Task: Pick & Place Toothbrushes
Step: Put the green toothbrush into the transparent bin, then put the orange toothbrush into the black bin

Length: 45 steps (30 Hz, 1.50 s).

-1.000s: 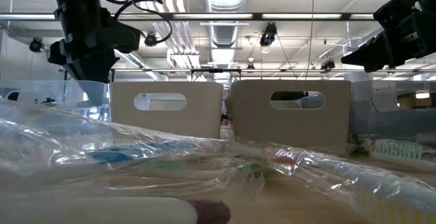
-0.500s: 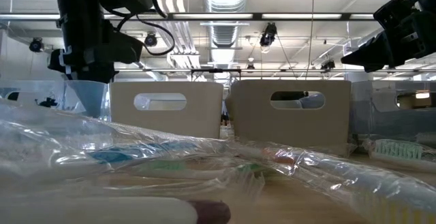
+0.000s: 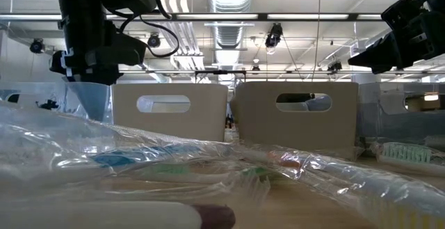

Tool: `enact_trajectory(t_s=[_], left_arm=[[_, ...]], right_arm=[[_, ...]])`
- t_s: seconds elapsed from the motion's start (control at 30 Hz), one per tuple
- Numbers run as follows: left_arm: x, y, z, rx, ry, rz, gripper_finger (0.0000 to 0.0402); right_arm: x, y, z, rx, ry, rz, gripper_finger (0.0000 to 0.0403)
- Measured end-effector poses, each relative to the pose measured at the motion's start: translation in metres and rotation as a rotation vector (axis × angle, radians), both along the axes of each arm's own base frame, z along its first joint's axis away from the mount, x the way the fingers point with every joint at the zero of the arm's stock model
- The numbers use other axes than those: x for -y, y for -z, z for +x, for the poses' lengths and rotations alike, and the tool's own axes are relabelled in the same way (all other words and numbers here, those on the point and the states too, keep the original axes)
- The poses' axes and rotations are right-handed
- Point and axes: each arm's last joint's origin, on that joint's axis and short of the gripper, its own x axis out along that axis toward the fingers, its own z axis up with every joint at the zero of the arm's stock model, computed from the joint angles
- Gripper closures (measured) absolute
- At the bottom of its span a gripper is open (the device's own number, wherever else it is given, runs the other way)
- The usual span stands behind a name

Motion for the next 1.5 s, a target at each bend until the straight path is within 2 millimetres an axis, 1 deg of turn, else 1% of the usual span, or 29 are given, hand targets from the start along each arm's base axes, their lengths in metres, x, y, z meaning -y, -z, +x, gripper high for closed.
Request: enact_trajectory(t_s=[0.2,0.33,0.67,0.8,1.0,1.17,1.27,1.5], left_arm=[[0.000,0.000,0.000,-0.006,0.015,-0.011,0.0268],[0.000,-0.003,-0.002,0.002,0.030,-0.034,0.0250],[-0.002,-0.030,-0.014,0.117,0.030,-0.057,0.0247],[-0.005,-0.040,-0.019,0.170,0.035,-0.035,0.0249],[-0.012,-0.055,-0.027,0.254,0.039,0.095,0.0250],[-0.020,-0.067,-0.030,0.323,0.064,0.244,0.0250],[-0.025,-0.074,-0.026,0.370,0.140,0.335,0.0250],[-0.038,-0.095,-0.009,0.497,0.354,0.528,0.0250]], right_arm=[[0.000,0.000,0.000,0.000,0.000,0.000,0.0394],[0.000,0.000,0.000,0.000,0.000,0.000,0.0394],[0.000,0.000,0.000,0.000,0.000,0.000,0.0394],[0.000,0.000,0.000,0.000,0.000,0.000,0.0394],[0.000,0.000,0.000,0.000,0.000,0.000,0.0394],[0.000,0.000,0.000,0.000,0.000,0.000,0.0394],[0.000,0.000,0.000,0.000,0.000,0.000,0.0394],[0.000,0.000,0.000,0.000,0.000,0.000,0.0394]])
